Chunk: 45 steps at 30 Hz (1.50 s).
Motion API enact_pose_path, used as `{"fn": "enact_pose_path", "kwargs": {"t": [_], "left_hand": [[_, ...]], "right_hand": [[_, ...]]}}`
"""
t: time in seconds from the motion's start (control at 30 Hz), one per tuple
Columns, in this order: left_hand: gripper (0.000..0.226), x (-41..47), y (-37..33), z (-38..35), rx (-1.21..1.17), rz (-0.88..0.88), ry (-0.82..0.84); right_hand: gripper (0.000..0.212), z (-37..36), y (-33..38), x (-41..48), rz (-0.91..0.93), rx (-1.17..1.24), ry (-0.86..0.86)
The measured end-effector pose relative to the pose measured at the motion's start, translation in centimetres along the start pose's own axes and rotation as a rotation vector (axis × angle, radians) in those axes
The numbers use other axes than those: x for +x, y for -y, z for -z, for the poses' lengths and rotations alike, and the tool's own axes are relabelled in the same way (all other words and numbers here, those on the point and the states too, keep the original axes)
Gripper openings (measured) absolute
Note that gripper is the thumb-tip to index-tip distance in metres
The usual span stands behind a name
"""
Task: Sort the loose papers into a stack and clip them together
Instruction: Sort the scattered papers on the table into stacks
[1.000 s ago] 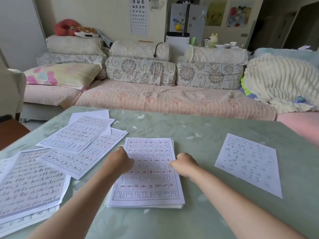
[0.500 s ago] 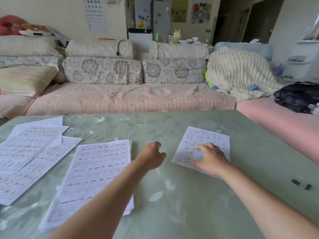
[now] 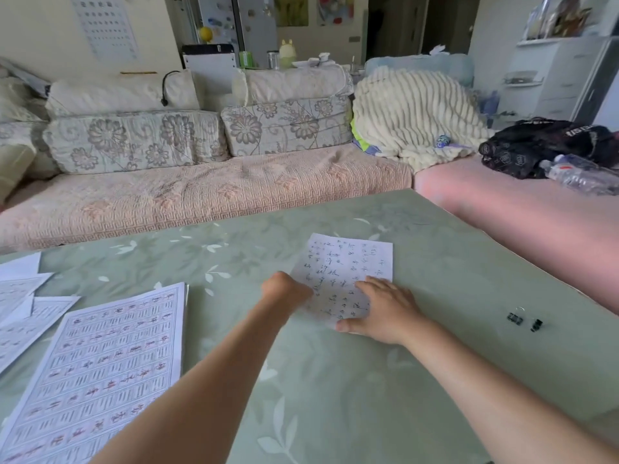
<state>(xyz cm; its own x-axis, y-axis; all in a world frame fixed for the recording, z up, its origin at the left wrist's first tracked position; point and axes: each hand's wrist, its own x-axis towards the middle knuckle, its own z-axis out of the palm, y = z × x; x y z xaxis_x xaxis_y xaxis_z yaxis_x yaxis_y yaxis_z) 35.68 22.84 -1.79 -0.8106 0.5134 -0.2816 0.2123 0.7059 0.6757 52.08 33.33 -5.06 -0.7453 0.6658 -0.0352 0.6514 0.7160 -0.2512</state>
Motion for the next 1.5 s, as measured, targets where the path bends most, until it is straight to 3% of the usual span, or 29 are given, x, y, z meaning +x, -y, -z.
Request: {"fn": "enact_pose_path", "kwargs": {"t": [0.1, 0.2, 0.37, 0.47, 0.6, 0.67, 0.73, 0.8, 0.93, 1.1, 1.23, 1.33, 1.4, 1.5], "left_hand": [[0.023, 0.5, -0.3, 0.2, -0.259, 0.095, 0.084], [0.021, 0.5, 0.2, 0.3, -0.354, 0.056, 0.173], [0.029, -0.2, 2.9, 2.2, -0.507, -0.074, 0.146], [0.028, -1.2, 5.1, 3.9, -0.681, -0.142, 0.205], [0.031, -2.1, 7.9, 6.4, -0.814, -0.169, 0.253], [0.039, -2.4, 9.4, 7.9, -0.784, -0.149, 0.236], [0.047, -2.7, 10.9, 9.7, -0.714, -0.131, 0.21], [0.044, -3.0, 12.1, 11.6, -0.625, -0.116, 0.161], [0.014, -3.5, 14.9, 15.9, -0.325, -0.12, -0.028], [0.009, -4.9, 20.0, 20.8, -0.079, -0.046, -0.092], [0.025, -5.8, 23.8, 23.3, 0.128, 0.062, -0.194], [0.069, -6.6, 26.2, 23.7, 0.424, 0.095, -0.249], [0.094, -6.7, 27.3, 23.6, 0.359, 0.143, -0.22], [0.098, -6.3, 28.1, 23.7, 0.149, 0.154, -0.182]], "right_hand": [[0.114, -0.3, -0.2, 0.0, 0.009, 0.008, 0.016], [0.101, -0.2, -0.3, 0.2, -0.023, 0.101, 0.013], [0.083, 0.9, 0.3, 0.7, -0.185, 0.458, -0.108], [0.091, 1.7, 2.2, 0.8, -0.286, 0.782, -0.135], [0.095, 1.9, 5.6, 1.6, -0.47, 1.212, -0.038], [0.069, 1.4, 7.1, 2.2, -0.478, 1.286, -0.007], [0.035, 1.4, 8.9, 1.9, -0.397, 1.163, -0.01], [0.02, 1.4, 11.0, 1.6, -0.295, 1.044, -0.037], [0.02, 0.7, 15.5, 1.0, -0.158, 1.051, 0.007], [0.015, -1.7, 22.1, 0.5, -0.077, 0.944, 0.037], [0.036, -4.0, 27.4, 0.2, -0.021, 0.749, 0.059], [0.05, -5.4, 29.8, -0.5, 0.01, 0.474, 0.052], [0.074, -6.2, 30.6, -0.9, 0.009, 0.296, 0.057], [0.1, -6.6, 31.4, -1.1, -0.029, 0.249, 0.134]]}}
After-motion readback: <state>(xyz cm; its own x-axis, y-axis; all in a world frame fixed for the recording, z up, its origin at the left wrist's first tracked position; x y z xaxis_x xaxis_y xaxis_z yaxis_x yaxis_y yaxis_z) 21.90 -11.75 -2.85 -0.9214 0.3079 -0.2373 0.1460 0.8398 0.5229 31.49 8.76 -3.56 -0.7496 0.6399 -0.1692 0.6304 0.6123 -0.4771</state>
